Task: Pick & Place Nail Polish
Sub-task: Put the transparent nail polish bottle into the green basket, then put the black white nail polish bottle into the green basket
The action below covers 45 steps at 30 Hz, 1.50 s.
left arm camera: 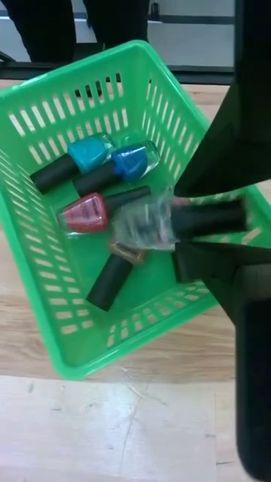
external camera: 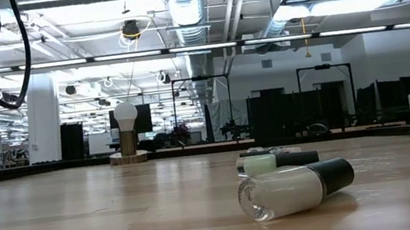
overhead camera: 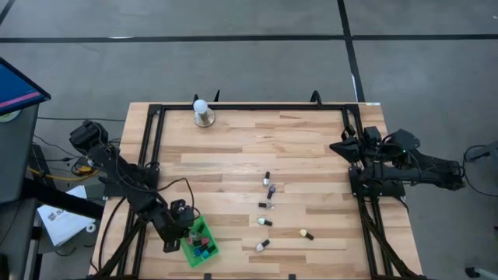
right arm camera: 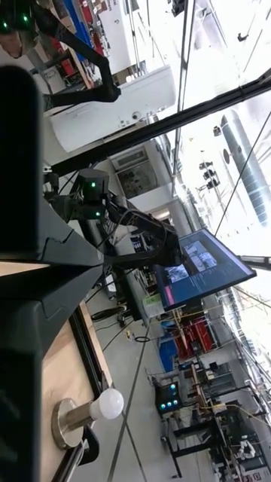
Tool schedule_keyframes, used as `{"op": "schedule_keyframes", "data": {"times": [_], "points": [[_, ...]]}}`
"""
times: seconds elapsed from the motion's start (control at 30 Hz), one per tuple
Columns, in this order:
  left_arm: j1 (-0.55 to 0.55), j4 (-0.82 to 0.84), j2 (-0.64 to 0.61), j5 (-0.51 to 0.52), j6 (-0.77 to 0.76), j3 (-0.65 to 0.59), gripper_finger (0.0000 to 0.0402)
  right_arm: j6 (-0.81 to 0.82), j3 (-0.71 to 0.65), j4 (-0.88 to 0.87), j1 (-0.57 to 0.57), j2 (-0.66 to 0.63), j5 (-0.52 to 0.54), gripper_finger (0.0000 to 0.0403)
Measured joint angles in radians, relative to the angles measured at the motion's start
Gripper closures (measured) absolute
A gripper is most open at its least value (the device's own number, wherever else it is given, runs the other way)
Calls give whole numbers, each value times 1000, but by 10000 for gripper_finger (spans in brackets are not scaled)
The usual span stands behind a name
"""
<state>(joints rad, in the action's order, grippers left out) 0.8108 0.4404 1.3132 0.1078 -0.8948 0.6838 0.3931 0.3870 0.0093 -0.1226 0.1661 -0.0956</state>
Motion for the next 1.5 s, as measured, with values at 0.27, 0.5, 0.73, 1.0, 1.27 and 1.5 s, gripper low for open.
{"op": "schedule_keyframes", "data": {"times": [0.27, 0.5, 0.73, 1.0, 1.27, 1.5], "points": [[0, -2, -3, -24, -7, 0, 304, 0, 0, 0, 0, 0, 0, 402], [-71, -8, -92, -53, -43, 35, 320, 0, 0, -1, 0, 0, 0, 402], [-247, -10, -216, 106, 142, 81, 360, -7, 1, -21, 0, 0, -1, 403], [-522, -80, -236, 152, 311, 91, 398, 0, 1, -123, -4, 4, -1, 403], [-751, -402, -66, 243, 391, 91, 400, 1, 1, -123, -4, 3, 0, 403], [-820, -652, 114, 154, 451, 90, 375, 26, 1, -122, -4, 3, 0, 403]]}}
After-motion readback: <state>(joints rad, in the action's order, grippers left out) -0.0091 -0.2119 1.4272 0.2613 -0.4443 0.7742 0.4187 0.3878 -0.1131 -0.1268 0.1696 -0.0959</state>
